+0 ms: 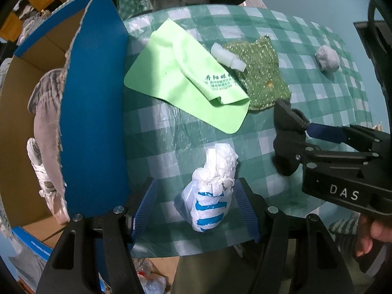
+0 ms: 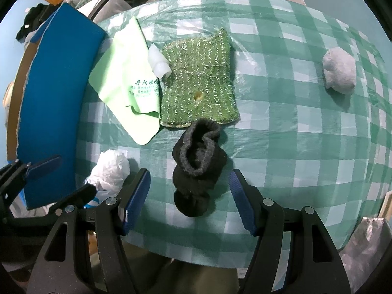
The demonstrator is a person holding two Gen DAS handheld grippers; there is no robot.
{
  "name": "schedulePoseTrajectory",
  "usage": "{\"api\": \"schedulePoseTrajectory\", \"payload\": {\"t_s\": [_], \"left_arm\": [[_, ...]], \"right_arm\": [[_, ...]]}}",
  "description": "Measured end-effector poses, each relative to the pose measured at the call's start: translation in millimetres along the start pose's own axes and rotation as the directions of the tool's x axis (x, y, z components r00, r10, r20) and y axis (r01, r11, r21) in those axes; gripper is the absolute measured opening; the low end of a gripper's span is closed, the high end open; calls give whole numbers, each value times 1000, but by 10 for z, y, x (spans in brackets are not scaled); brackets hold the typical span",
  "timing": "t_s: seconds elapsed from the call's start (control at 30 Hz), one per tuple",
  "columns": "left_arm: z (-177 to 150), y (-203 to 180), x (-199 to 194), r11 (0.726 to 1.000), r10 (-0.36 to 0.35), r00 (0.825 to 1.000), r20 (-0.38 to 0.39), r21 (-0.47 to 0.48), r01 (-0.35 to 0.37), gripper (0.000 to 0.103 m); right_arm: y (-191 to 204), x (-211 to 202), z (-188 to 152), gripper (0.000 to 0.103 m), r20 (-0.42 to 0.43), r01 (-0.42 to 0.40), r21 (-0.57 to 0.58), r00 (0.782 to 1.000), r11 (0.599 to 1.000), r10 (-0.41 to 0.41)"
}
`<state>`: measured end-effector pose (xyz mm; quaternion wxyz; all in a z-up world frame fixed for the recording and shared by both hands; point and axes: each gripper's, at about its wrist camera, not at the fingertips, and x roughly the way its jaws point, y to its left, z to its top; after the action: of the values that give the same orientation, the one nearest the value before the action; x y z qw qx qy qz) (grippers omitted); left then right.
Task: Organize soft objects
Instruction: 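Lift the striped sock with the left tool while the right tool lifts the black sock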
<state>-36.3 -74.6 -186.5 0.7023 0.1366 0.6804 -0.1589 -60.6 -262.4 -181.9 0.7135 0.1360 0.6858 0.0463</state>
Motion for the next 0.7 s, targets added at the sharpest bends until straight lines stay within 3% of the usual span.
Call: {"api": "schedulePoseTrajectory", "payload": {"t_s": [0.23, 0.33, 0.37, 0.7], "left_arm": [[-21, -80, 146, 1000, 16, 1000, -18, 25, -16, 73], [-22, -121, 211, 999, 26, 999, -28, 37, -25, 73], [-14, -136, 235, 999, 29, 999, -32, 39, -28, 73], [20, -165, 461, 998, 49, 997, -51, 46, -47, 73]], "right_arm": [[29, 118, -9, 66, -7, 23, -34, 1000, 999, -23], [31, 167, -11, 47, -18, 28, -42, 999, 999, -28], [26, 178, -12, 45, -20, 32, -44, 999, 999, -33], [-57, 91, -168, 42, 8, 32, -70, 999, 997, -32]]}}
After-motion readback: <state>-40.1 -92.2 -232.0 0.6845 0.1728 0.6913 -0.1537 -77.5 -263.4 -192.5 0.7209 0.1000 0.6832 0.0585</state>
